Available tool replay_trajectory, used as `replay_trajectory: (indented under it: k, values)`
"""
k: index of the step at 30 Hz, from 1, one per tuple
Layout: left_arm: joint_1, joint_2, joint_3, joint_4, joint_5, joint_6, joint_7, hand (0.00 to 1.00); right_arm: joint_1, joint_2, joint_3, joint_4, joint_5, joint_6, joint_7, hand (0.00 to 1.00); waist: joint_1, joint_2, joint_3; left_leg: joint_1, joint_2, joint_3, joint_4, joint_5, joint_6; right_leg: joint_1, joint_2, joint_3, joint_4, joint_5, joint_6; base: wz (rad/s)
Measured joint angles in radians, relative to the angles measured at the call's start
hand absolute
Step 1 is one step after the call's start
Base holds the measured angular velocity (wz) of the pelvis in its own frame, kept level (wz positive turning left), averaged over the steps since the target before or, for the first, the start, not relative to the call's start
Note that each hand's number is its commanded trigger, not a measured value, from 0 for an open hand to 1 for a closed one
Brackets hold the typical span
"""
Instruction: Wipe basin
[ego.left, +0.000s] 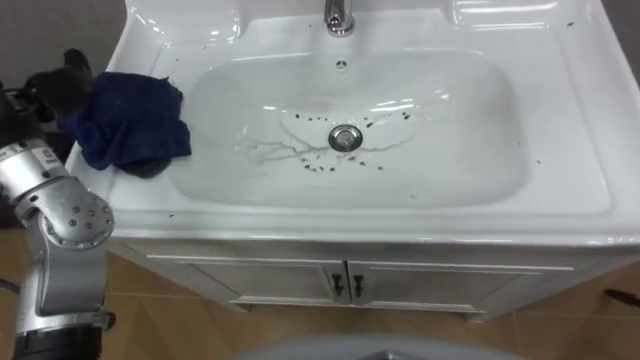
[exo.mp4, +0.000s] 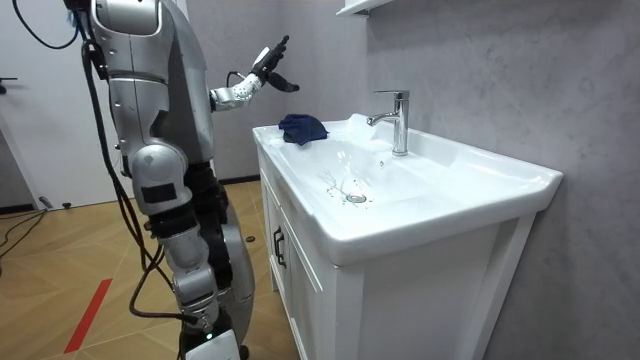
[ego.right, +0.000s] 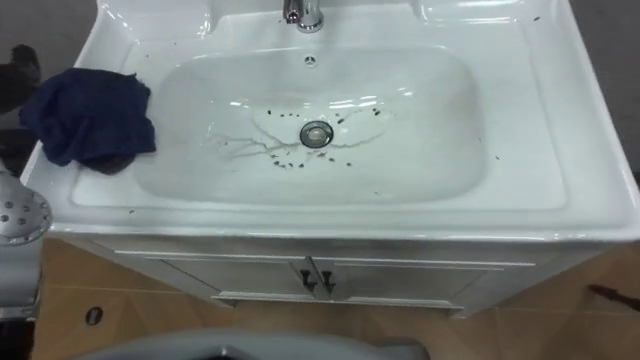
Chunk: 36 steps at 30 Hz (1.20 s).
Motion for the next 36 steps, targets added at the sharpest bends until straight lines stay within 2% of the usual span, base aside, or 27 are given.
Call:
replay_trajectory:
  k: [5, 7, 12, 18, 21, 25, 28, 36]
  values:
    - [0.000, -0.011, -0.032, 0.050, 0.000, 0.020, -0.001, 0.00, 0.000, 0.000, -0.001, -0.002, 0.001, 0.019, -0.004, 0.00, -0.013, 0.003, -0.0022, 0.003, 0.003, 0.011, -0.001, 0.000, 0.000, 0.002, 0.002, 0.014, 0.000, 0.001, -0.001, -0.03]
    - [0.000, -0.035, -0.035, 0.116, 0.000, 0.029, -0.001, 0.00, -0.002, 0.002, 0.000, -0.004, 0.000, 0.022, -0.004, 0.00, -0.023, 0.007, -0.0049, 0.007, 0.006, 0.018, -0.001, 0.000, 0.000, 0.004, 0.003, 0.018, 0.001, 0.002, -0.002, -0.06]
    - [0.000, -0.075, -0.065, 0.226, -0.001, 0.048, -0.032, 0.00, -0.008, 0.009, 0.000, -0.002, 0.000, 0.030, -0.005, 0.00, -0.028, 0.003, -0.0045, 0.010, 0.015, 0.030, 0.000, 0.000, -0.002, 0.003, 0.009, 0.026, 0.001, 0.007, -0.007, -0.08]
    - [-0.021, -0.076, -0.088, 0.239, -0.002, 0.056, -0.051, 0.00, -0.006, 0.010, 0.001, -0.004, 0.000, 0.049, -0.006, 0.00, -0.027, 0.001, -0.0049, 0.008, 0.016, 0.031, 0.002, 0.000, -0.002, -0.007, 0.010, 0.031, 0.004, 0.008, -0.008, -0.02]
    - [-0.027, -0.077, -0.093, 0.239, -0.002, 0.060, -0.051, 0.00, -0.008, 0.010, 0.002, -0.013, 0.004, 0.051, -0.009, 0.00, -0.024, 0.000, -0.0051, 0.011, 0.018, 0.047, -0.001, 0.000, -0.002, -0.010, 0.010, 0.043, 0.015, 0.008, -0.008, -0.11]
    - [-0.027, -0.079, -0.098, 0.239, -0.002, 0.083, -0.063, 0.00, -0.009, 0.019, 0.002, -0.032, 0.016, 0.053, -0.029, 0.00, -0.027, -0.010, -0.0048, 0.016, 0.019, 0.055, -0.003, 0.000, -0.002, -0.010, 0.010, 0.050, 0.017, 0.008, -0.008, -0.07]
    - [-0.027, -0.079, -0.098, 0.239, -0.002, 0.086, -0.067, 0.00, -0.009, 0.029, 0.002, -0.035, 0.039, 0.064, -0.035, 0.00, -0.029, -0.016, -0.0055, 0.016, 0.019, 0.055, -0.002, 0.000, -0.001, -0.010, 0.010, 0.051, 0.018, 0.008, -0.008, 0.00]
    - [-0.027, -0.079, -0.098, 0.239, -0.002, 0.107, -0.067, 0.00, -0.007, 0.037, 0.001, -0.035, 0.044, 0.072, -0.044, 0.00, -0.032, -0.011, -0.0079, 0.015, 0.019, 0.055, -0.001, 0.000, -0.001, -0.011, 0.009, 0.050, 0.019, 0.008, -0.008, 0.00]
